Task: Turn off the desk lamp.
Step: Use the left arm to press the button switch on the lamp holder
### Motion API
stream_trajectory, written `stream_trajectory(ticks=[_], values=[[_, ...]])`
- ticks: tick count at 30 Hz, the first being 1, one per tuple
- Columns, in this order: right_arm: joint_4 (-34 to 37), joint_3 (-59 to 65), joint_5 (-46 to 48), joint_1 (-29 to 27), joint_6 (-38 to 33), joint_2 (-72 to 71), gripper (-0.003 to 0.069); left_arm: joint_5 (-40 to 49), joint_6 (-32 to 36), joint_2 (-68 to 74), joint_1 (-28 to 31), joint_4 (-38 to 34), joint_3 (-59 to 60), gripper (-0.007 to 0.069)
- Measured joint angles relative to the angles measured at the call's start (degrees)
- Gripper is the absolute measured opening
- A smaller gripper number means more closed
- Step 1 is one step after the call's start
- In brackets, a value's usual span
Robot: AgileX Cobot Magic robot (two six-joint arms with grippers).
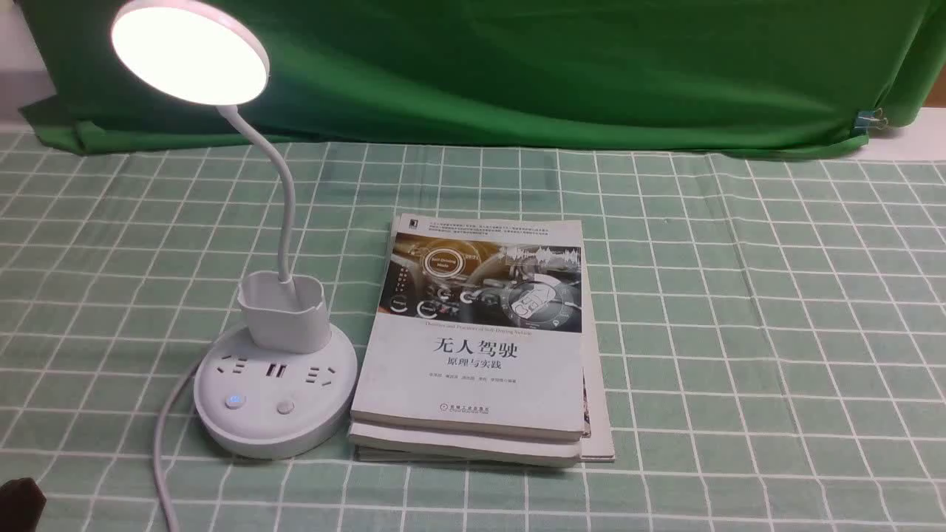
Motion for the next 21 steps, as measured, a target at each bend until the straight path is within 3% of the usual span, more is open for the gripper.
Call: stream_trajectory(ticks=[17,21], values=[[0.0,0.0,0.0,0.0,0.0,0.0,0.0242,-0.5,1.1,0.0,0.0,0.3,0.0,0.0001],[0.0,0.0,0.0,0.0,0.0,0.0,0.0242,-5.3,-2.5,0.0,0.0,-11.7,0.0,0.0001]])
